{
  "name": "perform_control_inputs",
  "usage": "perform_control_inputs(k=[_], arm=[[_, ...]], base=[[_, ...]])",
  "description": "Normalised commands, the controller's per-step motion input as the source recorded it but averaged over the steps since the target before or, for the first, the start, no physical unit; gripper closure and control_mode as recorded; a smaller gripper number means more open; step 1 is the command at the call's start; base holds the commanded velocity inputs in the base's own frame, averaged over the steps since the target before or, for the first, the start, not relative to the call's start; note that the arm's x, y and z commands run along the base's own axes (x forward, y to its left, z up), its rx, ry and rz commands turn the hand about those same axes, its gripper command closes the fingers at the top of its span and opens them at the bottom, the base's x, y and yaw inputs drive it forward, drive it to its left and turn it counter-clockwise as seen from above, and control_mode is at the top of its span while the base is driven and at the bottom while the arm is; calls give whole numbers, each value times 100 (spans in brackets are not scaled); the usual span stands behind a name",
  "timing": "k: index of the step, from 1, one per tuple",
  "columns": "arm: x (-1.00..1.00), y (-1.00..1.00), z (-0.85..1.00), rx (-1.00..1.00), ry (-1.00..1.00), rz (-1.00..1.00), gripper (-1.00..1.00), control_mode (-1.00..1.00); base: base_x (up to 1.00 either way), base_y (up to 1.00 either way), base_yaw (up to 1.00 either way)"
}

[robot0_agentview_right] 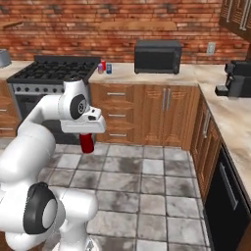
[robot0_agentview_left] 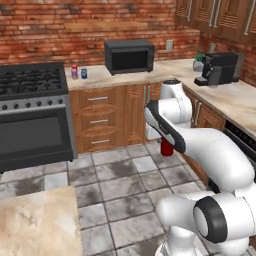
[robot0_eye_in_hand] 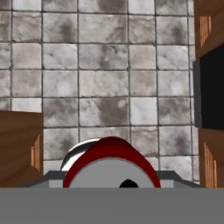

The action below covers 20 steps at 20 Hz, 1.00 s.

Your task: Four empty soda cans are scattered around the kitchen. Gather all the cans and cluster them next to the stove for recycling.

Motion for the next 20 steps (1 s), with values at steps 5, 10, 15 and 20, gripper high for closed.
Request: perform_control_inputs(k=[5, 10, 15, 20], arm=[[0, 0, 0, 0, 0, 0, 100, 100], [0, 0, 0, 0, 0, 0, 100, 100], [0, 0, 0, 0, 0, 0, 100, 100], [0, 0, 0, 0, 0, 0, 100, 100]], base=[[62, -10, 15], [59, -15, 11], [59, -26, 9], [60, -25, 8]])
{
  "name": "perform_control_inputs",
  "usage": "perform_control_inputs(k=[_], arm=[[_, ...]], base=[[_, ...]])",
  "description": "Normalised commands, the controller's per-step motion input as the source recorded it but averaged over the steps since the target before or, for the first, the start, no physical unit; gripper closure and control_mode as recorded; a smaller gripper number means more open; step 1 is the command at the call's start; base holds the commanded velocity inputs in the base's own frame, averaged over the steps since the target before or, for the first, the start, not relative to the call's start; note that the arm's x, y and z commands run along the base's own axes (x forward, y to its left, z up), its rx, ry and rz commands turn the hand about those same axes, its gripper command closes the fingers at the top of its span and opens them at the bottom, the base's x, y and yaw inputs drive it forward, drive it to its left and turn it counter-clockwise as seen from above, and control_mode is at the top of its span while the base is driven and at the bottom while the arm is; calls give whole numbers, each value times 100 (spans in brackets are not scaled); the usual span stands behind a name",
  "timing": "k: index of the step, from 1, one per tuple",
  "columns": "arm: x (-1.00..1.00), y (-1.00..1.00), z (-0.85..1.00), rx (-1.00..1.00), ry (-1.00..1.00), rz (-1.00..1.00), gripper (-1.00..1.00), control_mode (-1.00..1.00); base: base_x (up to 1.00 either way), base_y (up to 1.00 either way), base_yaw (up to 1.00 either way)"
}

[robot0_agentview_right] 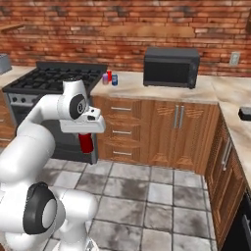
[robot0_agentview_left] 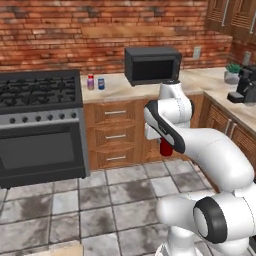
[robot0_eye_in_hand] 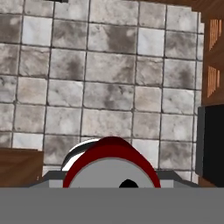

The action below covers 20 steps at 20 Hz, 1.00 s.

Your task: Four empty soda cans are scattered around the kitchen. Gather all the cans and cluster them next to the stove for recycling.

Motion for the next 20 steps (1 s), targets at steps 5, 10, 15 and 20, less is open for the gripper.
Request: perform_control_inputs(k=[5, 10, 15, 20], arm=[[0, 0, 0, 0, 0, 0, 100, 100], [0, 0, 0, 0, 0, 0, 100, 100], [0, 0, 0, 0, 0, 0, 100, 100], [0, 0, 0, 0, 0, 0, 100, 100]], base=[[61, -20, 7], [59, -20, 6], [58, -17, 5], [58, -14, 5]])
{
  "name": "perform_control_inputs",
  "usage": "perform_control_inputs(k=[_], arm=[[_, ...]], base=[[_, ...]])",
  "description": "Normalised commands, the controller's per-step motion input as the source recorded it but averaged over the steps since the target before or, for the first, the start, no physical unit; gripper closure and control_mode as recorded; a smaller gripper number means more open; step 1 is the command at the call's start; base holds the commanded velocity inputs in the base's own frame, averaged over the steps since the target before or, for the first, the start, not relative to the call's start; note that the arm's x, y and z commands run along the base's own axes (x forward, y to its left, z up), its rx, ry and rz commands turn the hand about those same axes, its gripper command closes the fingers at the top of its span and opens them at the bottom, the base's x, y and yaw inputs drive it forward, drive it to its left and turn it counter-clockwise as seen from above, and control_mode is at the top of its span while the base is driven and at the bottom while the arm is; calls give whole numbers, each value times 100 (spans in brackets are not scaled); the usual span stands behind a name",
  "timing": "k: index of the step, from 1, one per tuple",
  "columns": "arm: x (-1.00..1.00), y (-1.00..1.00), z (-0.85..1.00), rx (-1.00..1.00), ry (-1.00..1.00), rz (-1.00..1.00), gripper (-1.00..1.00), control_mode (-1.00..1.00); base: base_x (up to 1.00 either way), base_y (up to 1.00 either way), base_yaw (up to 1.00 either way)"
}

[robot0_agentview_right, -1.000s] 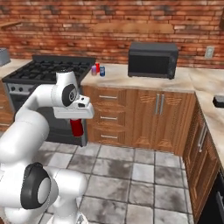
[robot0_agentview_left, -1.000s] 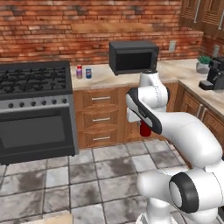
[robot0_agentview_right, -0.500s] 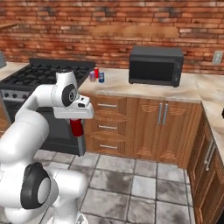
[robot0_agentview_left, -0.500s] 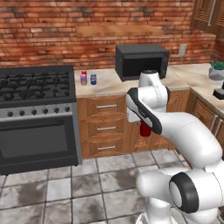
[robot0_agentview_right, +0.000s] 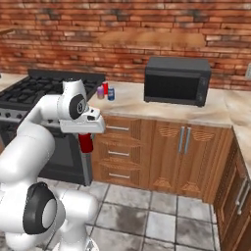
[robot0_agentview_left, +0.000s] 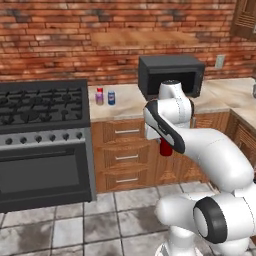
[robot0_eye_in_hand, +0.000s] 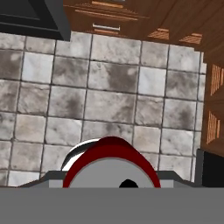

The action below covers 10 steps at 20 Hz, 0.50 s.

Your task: Four empty soda cans are scattered around the kitchen. Gather all the cans and cluster them next to the stove for recycling.

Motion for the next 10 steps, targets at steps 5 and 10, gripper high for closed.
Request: perform_control_inputs(k=[5, 10], arm=[[0, 0, 0, 0, 0, 0, 100, 100], [0, 0, 0, 0, 0, 0, 100, 100]], base=[[57, -9, 4], [58, -4, 4]])
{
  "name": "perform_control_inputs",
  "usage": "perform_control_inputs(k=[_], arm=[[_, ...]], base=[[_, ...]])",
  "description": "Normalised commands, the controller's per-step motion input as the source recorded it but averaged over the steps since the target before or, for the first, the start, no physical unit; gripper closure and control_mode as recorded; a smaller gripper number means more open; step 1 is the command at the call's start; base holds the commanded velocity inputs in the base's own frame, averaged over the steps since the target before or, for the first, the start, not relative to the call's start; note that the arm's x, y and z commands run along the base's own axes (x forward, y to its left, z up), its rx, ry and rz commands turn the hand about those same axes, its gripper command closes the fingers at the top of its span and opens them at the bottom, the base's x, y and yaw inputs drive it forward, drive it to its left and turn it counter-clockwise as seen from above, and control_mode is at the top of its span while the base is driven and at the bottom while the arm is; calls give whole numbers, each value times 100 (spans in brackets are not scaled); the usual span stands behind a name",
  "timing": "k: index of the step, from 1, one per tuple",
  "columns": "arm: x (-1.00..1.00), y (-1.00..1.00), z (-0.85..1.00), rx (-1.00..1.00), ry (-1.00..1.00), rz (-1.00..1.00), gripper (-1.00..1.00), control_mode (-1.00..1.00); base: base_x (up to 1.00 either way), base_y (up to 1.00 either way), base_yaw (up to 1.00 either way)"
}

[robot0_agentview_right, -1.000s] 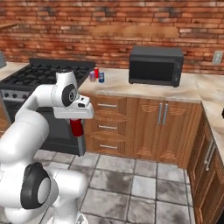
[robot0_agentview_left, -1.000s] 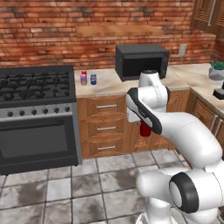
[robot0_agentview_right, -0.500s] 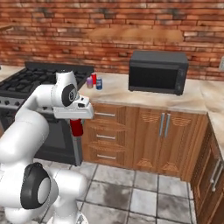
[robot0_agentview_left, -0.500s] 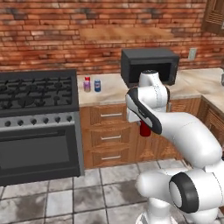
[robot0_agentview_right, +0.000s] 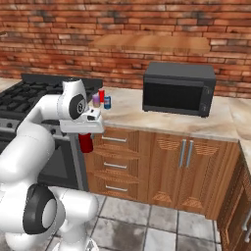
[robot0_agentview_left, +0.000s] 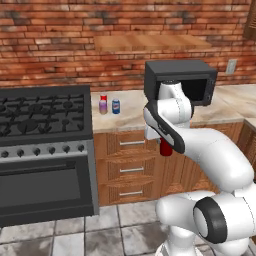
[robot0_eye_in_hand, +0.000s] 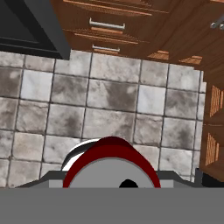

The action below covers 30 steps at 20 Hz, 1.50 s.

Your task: Four empty soda cans are scattered around the kitchen. Gather all the cans and cluster them next to the stove for recycling.

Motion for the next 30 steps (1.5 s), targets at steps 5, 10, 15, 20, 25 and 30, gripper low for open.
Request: perform_control_inputs(k=[5, 10, 15, 20, 25, 30], arm=[[0, 0, 0, 0, 0, 0, 100, 100], [0, 0, 0, 0, 0, 0, 100, 100], [0, 0, 0, 0, 0, 0, 100, 100], [0, 0, 0, 0, 0, 0, 100, 100], [0, 0, 0, 0, 0, 0, 100, 100], [0, 0, 0, 0, 0, 0, 100, 100]], base=[[59, -2, 4], [56, -1, 4], [50, 0, 3], [45, 0, 3], [39, 0, 2], [40, -1, 2]])
